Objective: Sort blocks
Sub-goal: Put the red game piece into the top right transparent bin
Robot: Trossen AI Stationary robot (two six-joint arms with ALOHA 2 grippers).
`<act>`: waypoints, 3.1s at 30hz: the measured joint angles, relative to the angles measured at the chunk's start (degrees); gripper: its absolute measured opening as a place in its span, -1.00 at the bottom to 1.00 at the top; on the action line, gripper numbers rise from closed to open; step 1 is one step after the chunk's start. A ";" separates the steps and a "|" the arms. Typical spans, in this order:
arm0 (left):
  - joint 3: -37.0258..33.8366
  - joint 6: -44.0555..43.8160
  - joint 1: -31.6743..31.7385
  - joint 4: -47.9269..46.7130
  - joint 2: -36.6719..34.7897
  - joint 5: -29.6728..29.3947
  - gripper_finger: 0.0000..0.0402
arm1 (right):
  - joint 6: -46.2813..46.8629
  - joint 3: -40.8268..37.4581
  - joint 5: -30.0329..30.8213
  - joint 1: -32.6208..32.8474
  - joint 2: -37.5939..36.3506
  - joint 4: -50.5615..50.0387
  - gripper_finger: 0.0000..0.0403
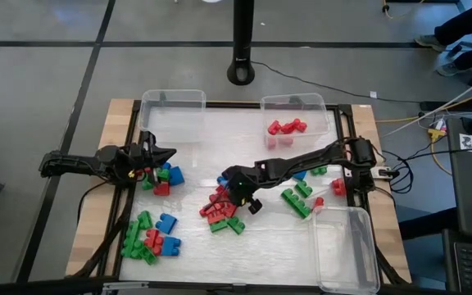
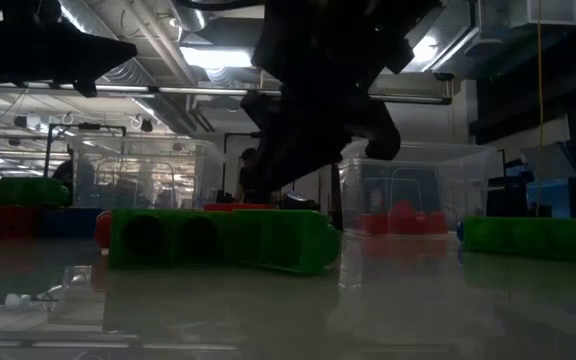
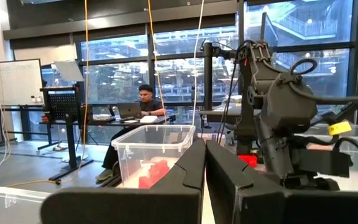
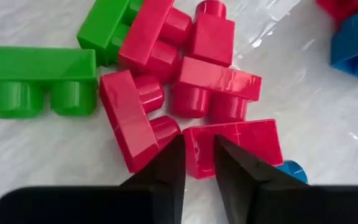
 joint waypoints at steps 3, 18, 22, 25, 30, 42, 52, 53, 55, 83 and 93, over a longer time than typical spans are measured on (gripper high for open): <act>-0.01 0.13 0.00 -0.24 0.00 -0.02 -0.98 | -0.15 0.03 0.02 0.00 0.72 1.29 -0.62; 0.00 1.01 0.00 -1.13 0.02 -0.04 -0.98 | -0.39 0.02 4.55 -0.44 3.36 0.40 -0.67; 0.00 1.01 0.02 -1.03 0.00 -0.02 -0.98 | -0.19 0.02 5.75 -0.89 3.36 -1.61 -0.88; 0.00 1.01 0.03 -1.04 0.02 -0.03 -0.98 | -0.26 0.02 7.78 -1.14 3.36 -2.03 -0.96; 0.00 0.98 0.03 -1.02 0.00 -0.02 -0.98 | -1.57 0.02 9.33 -1.11 2.66 -3.87 -0.94; -0.02 0.98 0.05 -1.04 0.00 -0.03 -0.98 | -2.15 0.00 21.38 -1.21 -11.69 -14.86 -0.97; 0.00 0.96 0.05 -1.09 0.00 -0.04 -0.98 | -0.11 0.00 32.06 -7.65 -24.32 -29.08 -0.97; 0.00 0.96 0.05 -1.15 0.00 -0.02 -0.98 | 0.13 0.00 32.76 -8.79 -25.32 -30.32 -0.97; 0.00 0.96 0.05 -1.11 0.00 -0.04 -0.98 | 0.39 0.00 33.80 -11.40 -26.92 -32.65 -0.97; -0.01 -0.26 0.05 -1.12 0.00 -0.02 -0.98 | 9.61 -3.06 24.10 -32.22 -28.43 -34.15 -0.09; 0.00 -0.21 0.05 -1.15 0.00 -0.02 -0.98 | 7.49 -2.32 11.53 -24.06 -28.42 -22.73 0.20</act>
